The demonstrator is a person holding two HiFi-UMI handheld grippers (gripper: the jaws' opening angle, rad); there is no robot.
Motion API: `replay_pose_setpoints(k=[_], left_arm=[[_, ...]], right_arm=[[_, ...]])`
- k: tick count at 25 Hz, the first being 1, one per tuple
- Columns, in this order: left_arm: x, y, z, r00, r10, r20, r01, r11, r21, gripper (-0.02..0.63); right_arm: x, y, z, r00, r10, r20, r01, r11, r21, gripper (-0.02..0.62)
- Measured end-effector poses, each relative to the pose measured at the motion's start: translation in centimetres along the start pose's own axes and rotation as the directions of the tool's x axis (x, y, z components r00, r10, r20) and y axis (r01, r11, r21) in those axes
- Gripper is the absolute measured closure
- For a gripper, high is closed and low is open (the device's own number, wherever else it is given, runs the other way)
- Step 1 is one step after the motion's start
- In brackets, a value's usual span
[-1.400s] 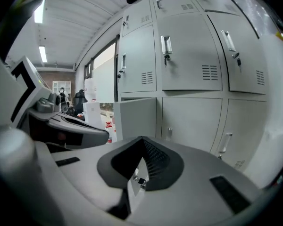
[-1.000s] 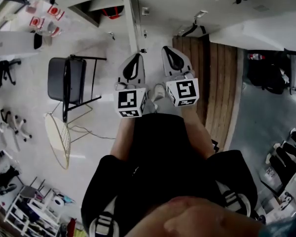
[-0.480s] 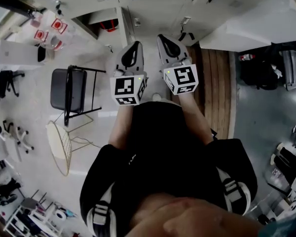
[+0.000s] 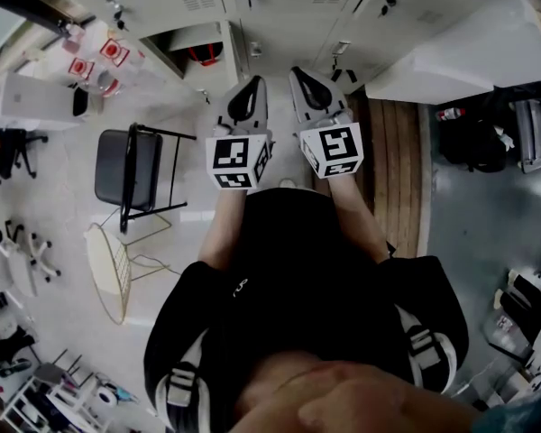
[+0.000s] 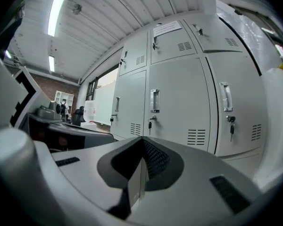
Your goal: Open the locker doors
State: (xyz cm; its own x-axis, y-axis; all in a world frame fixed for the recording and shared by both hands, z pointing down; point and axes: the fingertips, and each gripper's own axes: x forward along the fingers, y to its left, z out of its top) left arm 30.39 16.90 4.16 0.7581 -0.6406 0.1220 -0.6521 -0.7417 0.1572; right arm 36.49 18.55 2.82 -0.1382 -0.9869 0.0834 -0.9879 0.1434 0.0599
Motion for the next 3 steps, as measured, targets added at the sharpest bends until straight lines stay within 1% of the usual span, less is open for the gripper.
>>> replay_pose_setpoints(k=[3], left_arm=[[-0.01,0.29,0.04,1.000,0.003,-0.005,-0.003,1.000,0.001,0.595]], right_arm=[[0.33,0.31,0.64,1.000,0.007,0.010,-0.006,1.000,-0.018,0.578]])
